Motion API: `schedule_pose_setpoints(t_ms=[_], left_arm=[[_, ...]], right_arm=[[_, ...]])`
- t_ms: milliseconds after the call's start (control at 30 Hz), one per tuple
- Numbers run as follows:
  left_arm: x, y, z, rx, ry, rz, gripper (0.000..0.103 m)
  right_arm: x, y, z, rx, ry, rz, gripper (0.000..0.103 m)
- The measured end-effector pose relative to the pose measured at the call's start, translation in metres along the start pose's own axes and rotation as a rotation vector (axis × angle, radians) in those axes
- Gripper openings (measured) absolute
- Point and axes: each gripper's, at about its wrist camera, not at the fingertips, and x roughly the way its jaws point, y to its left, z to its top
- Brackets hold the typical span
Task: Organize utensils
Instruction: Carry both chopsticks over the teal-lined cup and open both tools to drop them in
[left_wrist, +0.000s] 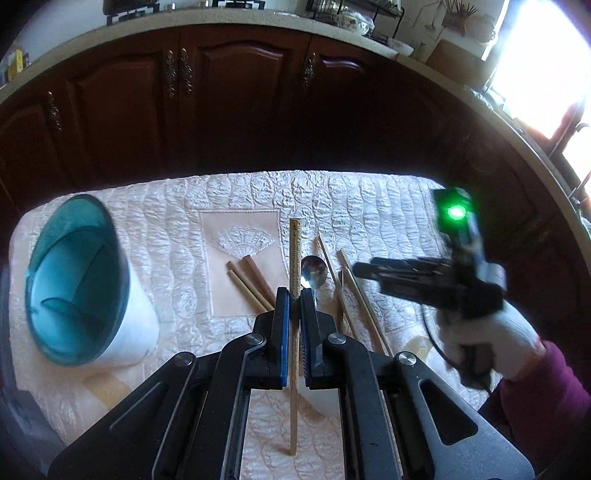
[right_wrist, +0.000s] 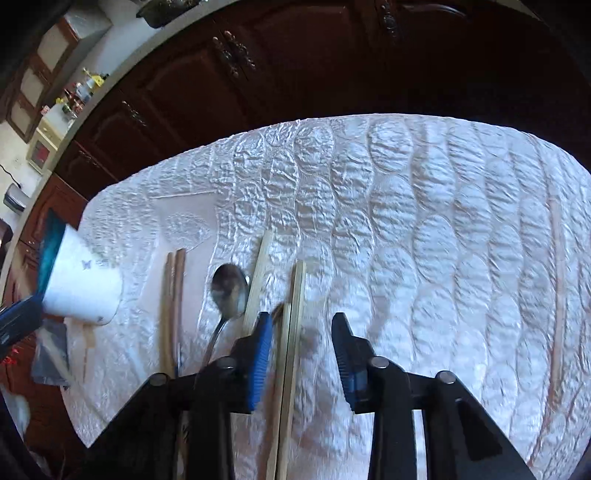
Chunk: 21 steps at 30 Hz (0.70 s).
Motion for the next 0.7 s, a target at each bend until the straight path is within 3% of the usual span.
schedule_pose_setpoints(t_ms=[67, 167, 267, 467, 700], left_arm=[[-0.007, 0.001, -0.003, -0.01, -0.01, 0.001, 0.004], [-0.013, 0.001, -0.005, -0.022, -0.02, 0.003, 0.004], [-0.027, 0.006, -0.009, -0.03, -0.041, 0.004, 0.004], [-0.056, 0.02, -0.014, -0.077, -0.109, -0.009, 0.004], [-0.101, 0.036, -0.013, -0.112, -0.196, -0.009, 0.004]], right_arm=[[0.012, 0.004, 0.008, -0.014, 0.015, -0.011, 0.032], [0.032, 0.009, 0.019, -0.031, 0.049, -0.029, 0.013], [0.038, 0.008, 0.024, -0.014, 0.046, -0.029, 0.009], [-0.027, 0.007, 0.019, -0.002, -0.068, 0.065, 0.006], [-0.102, 0.029, 0.009, -0.071, -0.184, 0.108, 0.006]])
